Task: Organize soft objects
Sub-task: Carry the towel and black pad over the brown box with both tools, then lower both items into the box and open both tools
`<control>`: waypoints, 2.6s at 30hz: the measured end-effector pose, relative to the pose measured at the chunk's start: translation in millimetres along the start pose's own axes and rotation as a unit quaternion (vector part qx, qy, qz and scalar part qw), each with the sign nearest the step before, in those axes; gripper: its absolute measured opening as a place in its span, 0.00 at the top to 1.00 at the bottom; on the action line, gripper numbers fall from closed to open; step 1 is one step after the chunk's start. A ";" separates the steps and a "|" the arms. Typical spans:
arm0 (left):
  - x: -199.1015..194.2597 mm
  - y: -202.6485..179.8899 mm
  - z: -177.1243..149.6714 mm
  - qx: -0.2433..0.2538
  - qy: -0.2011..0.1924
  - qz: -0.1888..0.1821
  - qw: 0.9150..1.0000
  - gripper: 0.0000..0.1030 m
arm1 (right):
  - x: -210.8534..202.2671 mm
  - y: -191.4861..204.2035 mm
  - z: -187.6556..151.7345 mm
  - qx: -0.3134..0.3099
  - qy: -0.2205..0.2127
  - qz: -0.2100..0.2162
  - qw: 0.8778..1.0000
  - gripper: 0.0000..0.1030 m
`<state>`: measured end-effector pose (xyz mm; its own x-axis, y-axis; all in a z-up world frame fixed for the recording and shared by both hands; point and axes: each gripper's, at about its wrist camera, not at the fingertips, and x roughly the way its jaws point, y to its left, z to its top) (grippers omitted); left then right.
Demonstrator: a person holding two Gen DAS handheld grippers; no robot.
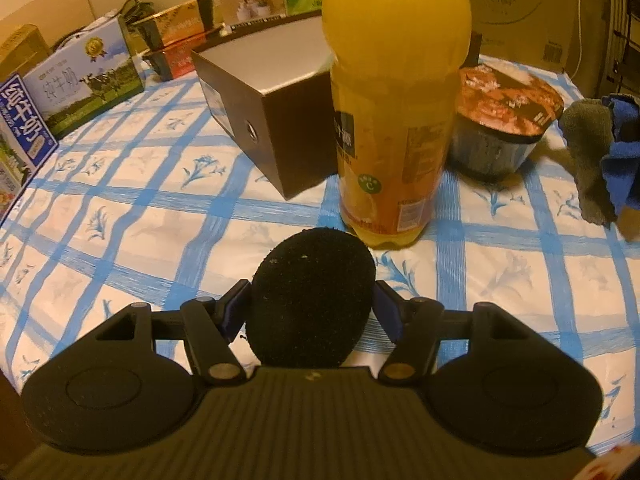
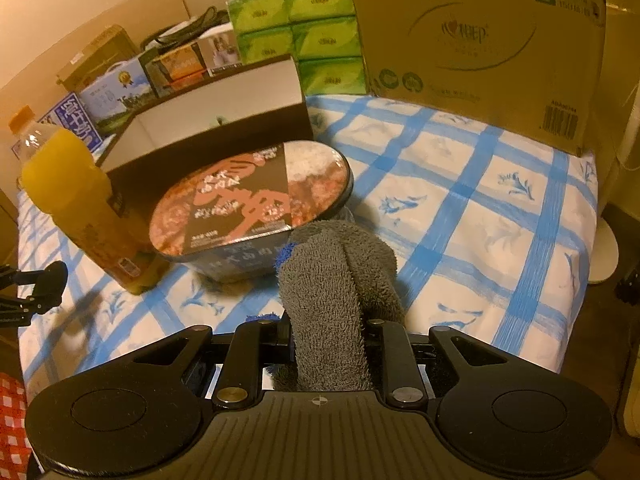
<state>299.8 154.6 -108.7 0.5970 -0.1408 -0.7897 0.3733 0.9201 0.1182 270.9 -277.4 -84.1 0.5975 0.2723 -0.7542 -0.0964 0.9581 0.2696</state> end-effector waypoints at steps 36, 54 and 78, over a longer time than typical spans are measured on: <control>-26.6 47.8 109.6 0.016 -0.099 0.041 0.994 0.39 | -12.1 60.3 118.9 -0.144 -0.104 0.115 0.977 0.79; 39.3 64.7 206.3 0.032 -0.117 0.011 0.993 0.39 | 81.3 96.0 237.3 -0.183 -0.149 0.127 0.964 0.79; 166.0 40.3 275.4 0.066 -0.040 -0.023 0.997 0.38 | 221.5 93.6 262.5 -0.188 -0.076 0.083 0.976 0.41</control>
<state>609.5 67.7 -69.2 0.6303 -0.2161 -0.7457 0.4884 0.8570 0.1644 603.2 -150.5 -68.8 0.6568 0.4378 -0.6139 -0.4698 0.8744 0.1209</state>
